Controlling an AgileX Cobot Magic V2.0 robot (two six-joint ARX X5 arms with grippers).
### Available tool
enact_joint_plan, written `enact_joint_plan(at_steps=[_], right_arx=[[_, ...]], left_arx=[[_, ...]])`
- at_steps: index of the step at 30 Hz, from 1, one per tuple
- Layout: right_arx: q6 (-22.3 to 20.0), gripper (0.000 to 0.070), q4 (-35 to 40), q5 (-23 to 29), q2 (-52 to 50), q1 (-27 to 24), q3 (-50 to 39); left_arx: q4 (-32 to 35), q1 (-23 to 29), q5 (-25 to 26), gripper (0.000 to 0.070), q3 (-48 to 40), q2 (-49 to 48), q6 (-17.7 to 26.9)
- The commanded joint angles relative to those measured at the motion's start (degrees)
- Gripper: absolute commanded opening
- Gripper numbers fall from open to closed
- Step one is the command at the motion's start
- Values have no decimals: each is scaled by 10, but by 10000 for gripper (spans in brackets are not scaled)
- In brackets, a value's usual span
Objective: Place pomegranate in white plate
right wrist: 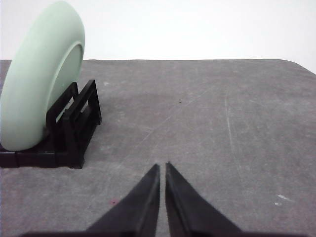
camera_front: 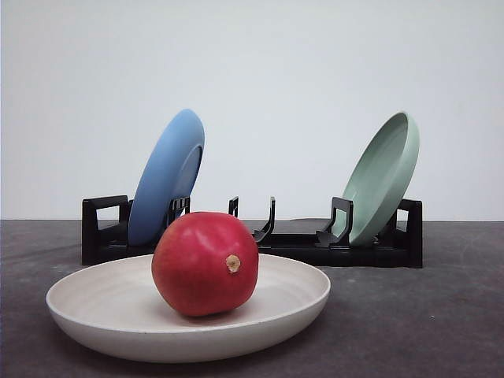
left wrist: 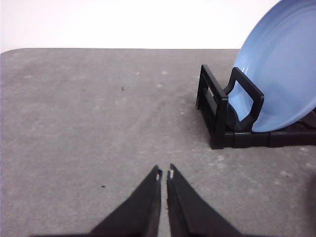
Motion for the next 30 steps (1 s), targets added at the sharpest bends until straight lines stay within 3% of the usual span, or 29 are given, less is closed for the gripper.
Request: enact_joint_plan(at_steps=[1,30], right_arx=[[8,15,9,0,-2,-1,-2],[8,15,9,0,-2,-1,-2]], left_arx=[[-1,0,-1,0,-6,-1,4],[-1,0,-1,0,-6,-1,4]])
